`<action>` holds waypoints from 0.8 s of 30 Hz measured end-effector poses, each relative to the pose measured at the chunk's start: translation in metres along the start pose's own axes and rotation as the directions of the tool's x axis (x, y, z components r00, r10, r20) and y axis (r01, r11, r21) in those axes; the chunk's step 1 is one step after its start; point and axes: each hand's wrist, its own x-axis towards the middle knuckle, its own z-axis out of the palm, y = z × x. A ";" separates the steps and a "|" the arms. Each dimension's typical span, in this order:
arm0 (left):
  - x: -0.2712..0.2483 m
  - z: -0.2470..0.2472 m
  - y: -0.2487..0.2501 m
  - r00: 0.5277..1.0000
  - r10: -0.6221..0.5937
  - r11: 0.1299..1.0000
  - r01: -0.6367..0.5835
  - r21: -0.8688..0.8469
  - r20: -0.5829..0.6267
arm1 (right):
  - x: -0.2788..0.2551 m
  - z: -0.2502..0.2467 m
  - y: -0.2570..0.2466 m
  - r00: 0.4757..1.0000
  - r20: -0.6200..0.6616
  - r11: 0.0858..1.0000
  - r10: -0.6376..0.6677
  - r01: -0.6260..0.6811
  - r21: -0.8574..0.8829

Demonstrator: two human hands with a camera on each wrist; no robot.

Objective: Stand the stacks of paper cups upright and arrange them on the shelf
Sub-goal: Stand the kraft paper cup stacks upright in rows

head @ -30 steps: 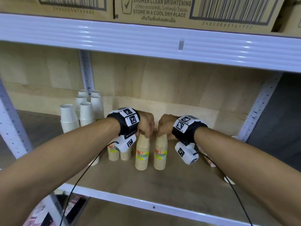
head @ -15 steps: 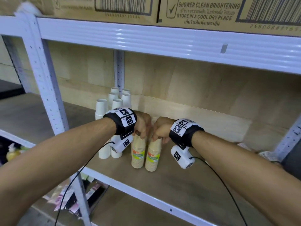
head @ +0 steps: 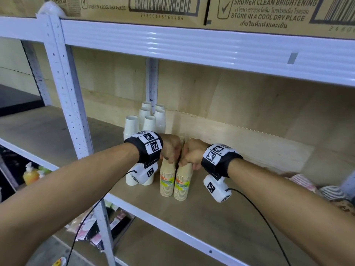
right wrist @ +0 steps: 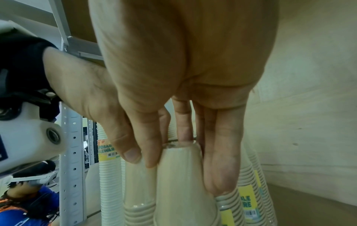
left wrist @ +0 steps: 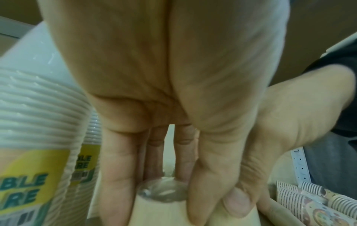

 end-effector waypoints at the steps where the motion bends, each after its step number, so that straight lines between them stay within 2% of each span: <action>1: 0.000 0.000 -0.001 1.000 0.007 1.000 -0.007 0.000 -0.007 | 0.001 0.000 0.000 1.000 0.005 1.000 -0.001 0.001 0.009; 12: 0.003 -0.006 -0.001 1.000 0.025 1.000 -0.025 0.011 -0.007 | 0.006 -0.004 0.007 1.000 0.018 0.997 0.002 -0.004 0.082; 16: -0.002 -0.020 0.003 1.000 0.015 1.000 -0.015 -0.001 -0.014 | 0.005 -0.014 0.015 1.000 -0.028 0.994 0.009 -0.006 0.111; 24: 0.004 -0.050 0.036 0.980 0.076 0.994 -0.088 -0.060 -0.182 | -0.006 -0.054 0.052 0.988 -0.128 0.996 0.089 -0.085 0.034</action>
